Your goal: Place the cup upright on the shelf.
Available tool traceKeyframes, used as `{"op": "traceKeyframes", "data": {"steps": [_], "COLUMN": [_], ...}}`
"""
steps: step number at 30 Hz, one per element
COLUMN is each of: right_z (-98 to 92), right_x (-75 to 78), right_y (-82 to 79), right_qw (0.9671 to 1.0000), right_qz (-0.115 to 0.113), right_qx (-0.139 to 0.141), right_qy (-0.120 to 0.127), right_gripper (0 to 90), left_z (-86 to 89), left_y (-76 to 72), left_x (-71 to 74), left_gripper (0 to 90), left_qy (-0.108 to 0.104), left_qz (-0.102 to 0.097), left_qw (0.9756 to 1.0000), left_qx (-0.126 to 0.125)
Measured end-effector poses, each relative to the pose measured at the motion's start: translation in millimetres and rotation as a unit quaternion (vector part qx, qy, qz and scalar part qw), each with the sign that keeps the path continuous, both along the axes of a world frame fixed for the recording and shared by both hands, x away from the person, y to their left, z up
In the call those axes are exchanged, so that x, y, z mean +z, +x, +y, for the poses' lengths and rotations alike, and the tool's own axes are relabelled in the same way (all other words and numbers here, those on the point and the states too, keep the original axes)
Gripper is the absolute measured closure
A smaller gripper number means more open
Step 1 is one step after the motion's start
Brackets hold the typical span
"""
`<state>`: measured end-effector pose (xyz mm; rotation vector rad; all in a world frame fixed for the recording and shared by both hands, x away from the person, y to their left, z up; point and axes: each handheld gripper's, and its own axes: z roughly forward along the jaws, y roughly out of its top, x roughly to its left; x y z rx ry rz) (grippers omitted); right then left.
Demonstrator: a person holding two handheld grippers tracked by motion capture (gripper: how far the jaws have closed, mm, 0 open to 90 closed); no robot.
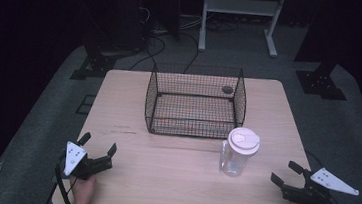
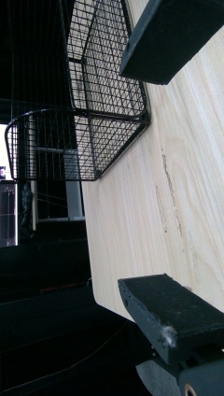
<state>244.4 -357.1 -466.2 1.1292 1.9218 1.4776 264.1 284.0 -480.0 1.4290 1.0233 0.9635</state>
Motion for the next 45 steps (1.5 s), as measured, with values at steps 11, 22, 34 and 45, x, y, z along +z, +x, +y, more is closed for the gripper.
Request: {"op": "traceKeyframes", "data": {"steps": [11, 22, 34, 45], "right_z": [2.7, 14.3, 31.6, 57.8], "right_x": [4.1, 18.8, 25.0, 34.4], "right_y": [-3.1, -6.0, -0.5, 15.5], "right_qw": [0.9999, 0.9985, 0.9969, 0.9943], "right_qz": [-0.010, -0.034, -0.035, -0.031], "right_qx": [0.010, 0.041, 0.070, 0.102], "right_qy": [0.000, 0.009, 0.011, -0.001], "right_gripper": [12.9, 12.5, 9.8, 6.8], "left_z": [-2.1, -2.7, -4.1, -3.9], "left_y": [-1.7, -1.9, -2.3, -2.4], "left_x": [-0.3, -0.4, -0.5, -0.5], "left_gripper": [0.9, 0.9, 0.9, 0.9], "left_qy": [0.010, 0.013, 0.018, 0.018], "left_qz": [-0.006, -0.007, -0.008, -0.009], "left_qw": [0.9999, 0.9999, 0.9998, 0.9998], "left_qx": [0.001, 0.000, 0.002, 0.001]}}
